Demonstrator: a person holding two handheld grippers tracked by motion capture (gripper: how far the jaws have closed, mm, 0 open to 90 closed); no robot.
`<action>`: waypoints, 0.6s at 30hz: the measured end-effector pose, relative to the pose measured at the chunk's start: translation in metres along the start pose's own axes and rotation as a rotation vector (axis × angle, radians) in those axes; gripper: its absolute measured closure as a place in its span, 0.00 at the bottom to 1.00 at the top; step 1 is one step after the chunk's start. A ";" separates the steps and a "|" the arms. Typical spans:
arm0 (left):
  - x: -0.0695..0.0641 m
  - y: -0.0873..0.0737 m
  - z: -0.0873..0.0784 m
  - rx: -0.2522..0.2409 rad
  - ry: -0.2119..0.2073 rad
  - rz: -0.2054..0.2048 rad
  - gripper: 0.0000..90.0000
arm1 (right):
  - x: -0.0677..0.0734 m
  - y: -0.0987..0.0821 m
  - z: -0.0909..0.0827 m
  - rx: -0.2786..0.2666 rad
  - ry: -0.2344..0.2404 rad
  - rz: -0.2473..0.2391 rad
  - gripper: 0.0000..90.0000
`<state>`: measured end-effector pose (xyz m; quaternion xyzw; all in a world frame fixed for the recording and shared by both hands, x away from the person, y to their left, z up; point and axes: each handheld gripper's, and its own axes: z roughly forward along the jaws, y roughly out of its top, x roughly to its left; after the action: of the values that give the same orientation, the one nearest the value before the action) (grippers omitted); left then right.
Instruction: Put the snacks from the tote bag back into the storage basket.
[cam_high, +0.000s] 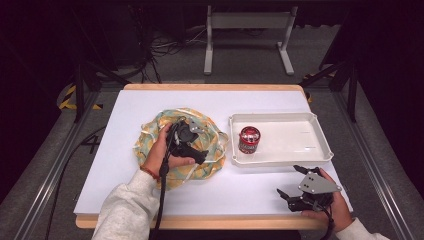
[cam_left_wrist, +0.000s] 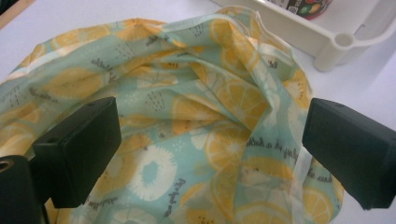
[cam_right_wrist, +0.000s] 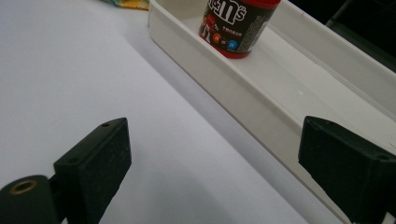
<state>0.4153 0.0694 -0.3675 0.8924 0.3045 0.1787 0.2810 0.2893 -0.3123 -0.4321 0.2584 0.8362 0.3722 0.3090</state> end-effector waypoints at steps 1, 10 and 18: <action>0.000 -0.002 0.000 -0.007 0.004 -0.001 0.06 | 0.000 0.000 0.000 -0.001 0.000 0.000 0.11; 0.008 -0.020 -0.008 -0.038 0.015 -0.016 0.06 | 0.000 0.001 -0.001 -0.005 -0.005 -0.001 0.11; 0.013 -0.038 -0.013 -0.040 0.031 -0.013 0.06 | 0.000 0.001 -0.001 -0.011 -0.005 0.003 0.11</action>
<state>0.4018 0.1084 -0.3785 0.8817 0.3109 0.1970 0.2951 0.2890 -0.3121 -0.4307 0.2590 0.8328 0.3768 0.3120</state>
